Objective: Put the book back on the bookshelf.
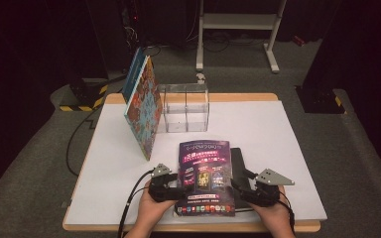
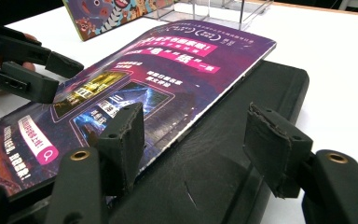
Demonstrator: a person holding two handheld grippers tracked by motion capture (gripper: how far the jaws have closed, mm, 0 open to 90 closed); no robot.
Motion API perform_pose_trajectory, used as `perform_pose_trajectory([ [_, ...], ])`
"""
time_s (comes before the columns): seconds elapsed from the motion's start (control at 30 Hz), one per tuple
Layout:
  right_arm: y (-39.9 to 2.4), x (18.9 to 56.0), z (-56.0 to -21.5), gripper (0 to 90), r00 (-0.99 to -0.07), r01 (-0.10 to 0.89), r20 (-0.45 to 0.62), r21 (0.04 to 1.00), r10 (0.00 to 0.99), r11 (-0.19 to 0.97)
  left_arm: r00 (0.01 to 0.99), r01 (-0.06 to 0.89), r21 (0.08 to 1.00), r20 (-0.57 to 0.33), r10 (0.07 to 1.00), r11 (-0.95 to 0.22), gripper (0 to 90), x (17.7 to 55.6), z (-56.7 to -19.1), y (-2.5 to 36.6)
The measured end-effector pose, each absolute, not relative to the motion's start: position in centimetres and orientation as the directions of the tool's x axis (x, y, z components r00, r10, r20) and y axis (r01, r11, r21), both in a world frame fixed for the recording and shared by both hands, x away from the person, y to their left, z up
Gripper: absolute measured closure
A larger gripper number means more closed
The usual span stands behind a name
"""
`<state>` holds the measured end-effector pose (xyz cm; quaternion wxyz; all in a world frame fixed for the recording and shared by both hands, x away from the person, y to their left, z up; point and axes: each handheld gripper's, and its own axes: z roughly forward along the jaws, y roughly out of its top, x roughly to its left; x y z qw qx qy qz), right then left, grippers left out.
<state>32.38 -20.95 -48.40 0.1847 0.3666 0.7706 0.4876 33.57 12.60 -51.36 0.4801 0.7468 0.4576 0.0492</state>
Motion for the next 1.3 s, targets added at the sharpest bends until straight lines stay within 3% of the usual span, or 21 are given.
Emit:
perform_pose_trajectory([
  [0.27,-21.2,32.4,-48.2,36.9,-0.649,0.387,0.074,0.889,0.757,0.245,0.627,0.609,0.781,-0.368,0.687,-0.137,16.5,33.8,-50.9,11.0],
  [0.7,-22.5,33.5,-48.5,33.6,-0.594,0.441,0.105,0.871,0.797,0.214,0.73,0.487,0.855,-0.286,0.621,-0.178,17.2,33.0,-48.9,9.1],
  [0.77,-22.6,33.5,-48.5,33.3,-0.594,0.443,0.111,0.872,0.797,0.208,0.723,0.483,0.856,-0.272,0.635,-0.184,20.8,33.1,-48.6,9.1],
  [0.83,-22.4,33.5,-48.4,32.3,-0.595,0.444,0.112,0.871,0.796,0.209,0.699,0.491,0.858,-0.284,0.657,-0.151,19.2,32.9,-48.8,8.9],
  [0.9,-22.3,33.4,-48.5,31.6,-0.593,0.445,0.112,0.871,0.798,0.208,0.681,0.486,0.853,-0.234,0.694,-0.19,16.7,33.3,-49.2,9.2],
  [1.1,-22.4,33.6,-48.5,28.5,-0.583,0.463,0.138,0.866,0.801,0.187,0.657,0.563,0.813,-0.33,0.678,-0.149,13.7,34.6,-50.5,9.0],
  [1.23,-22.5,34.1,-49.0,22.4,-0.568,0.537,0.19,0.823,0.801,0.186,0.657,0.588,0.794,-0.361,0.662,-0.15,13.8,35.2,-50.5,8.5],
  [1.3,-22.7,34.3,-49.2,22.0,-0.556,0.577,0.25,0.803,0.793,0.151,0.607,0.622,0.781,-0.434,0.665,-0.058,13.9,35.1,-50.5,8.0],
])
